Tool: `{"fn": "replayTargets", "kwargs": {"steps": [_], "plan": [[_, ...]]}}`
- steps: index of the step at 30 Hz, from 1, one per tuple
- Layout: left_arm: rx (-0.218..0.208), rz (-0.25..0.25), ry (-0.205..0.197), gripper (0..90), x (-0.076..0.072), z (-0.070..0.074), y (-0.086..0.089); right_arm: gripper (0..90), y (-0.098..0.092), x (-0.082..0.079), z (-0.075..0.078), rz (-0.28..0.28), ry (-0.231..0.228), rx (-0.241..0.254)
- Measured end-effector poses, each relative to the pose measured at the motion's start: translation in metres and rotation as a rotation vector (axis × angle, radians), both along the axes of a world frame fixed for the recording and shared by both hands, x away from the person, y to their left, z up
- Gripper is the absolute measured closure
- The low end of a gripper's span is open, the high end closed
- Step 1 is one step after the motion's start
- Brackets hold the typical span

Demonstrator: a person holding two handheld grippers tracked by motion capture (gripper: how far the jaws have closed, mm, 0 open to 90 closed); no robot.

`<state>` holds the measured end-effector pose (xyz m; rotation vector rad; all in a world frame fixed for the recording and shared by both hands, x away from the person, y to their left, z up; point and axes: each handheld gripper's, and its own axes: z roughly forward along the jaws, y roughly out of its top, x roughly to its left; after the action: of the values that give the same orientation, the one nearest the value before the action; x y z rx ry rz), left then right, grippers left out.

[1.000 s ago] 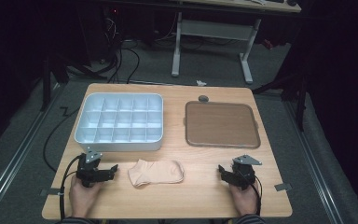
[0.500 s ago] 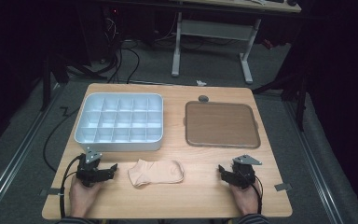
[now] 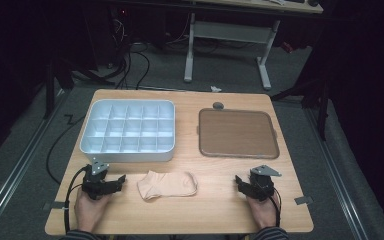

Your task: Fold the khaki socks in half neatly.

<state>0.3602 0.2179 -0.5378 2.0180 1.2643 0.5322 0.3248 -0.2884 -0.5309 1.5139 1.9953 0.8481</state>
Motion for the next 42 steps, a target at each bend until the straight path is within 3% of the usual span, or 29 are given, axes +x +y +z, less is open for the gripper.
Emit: {"fn": "replayTargets", "kwargs": {"steps": [8,12,19,23,26,30,32,34,42], "plan": [[0.0,0.005,-0.001,19.8,-0.001,0.0,-0.001,45.2,-0.001,0.001,0.001,-0.018,-0.008,0.015],[0.001,0.006,0.0,19.7,-0.002,0.0,-0.002,46.7,0.003,-0.003,0.002,-0.01,-0.013,-0.01],[-0.004,0.015,-0.007,23.6,-0.005,0.001,-0.002,49.9,0.005,-0.01,0.011,-0.003,-0.037,0.086],[-0.007,0.007,-0.006,29.1,-0.006,0.002,-0.001,52.7,0.021,-0.014,0.019,0.067,-0.045,0.061],[-0.06,-0.001,0.004,30.3,-0.006,0.004,0.0,54.0,0.033,-0.013,0.022,0.098,-0.038,0.072],[-0.062,-0.013,0.009,31.3,-0.006,0.008,-0.002,54.0,0.048,-0.012,0.024,0.154,-0.036,0.081],[-0.087,-0.031,0.015,31.3,-0.008,0.013,-0.004,54.0,0.054,-0.011,0.023,0.172,-0.023,0.081],[-0.091,-0.056,0.003,32.1,-0.012,0.017,-0.009,54.3,0.062,-0.011,0.024,0.19,-0.017,0.079],[-0.128,-0.121,0.031,28.8,-0.022,0.02,-0.037,54.5,0.094,-0.015,0.028,0.275,-0.03,0.13]]}}
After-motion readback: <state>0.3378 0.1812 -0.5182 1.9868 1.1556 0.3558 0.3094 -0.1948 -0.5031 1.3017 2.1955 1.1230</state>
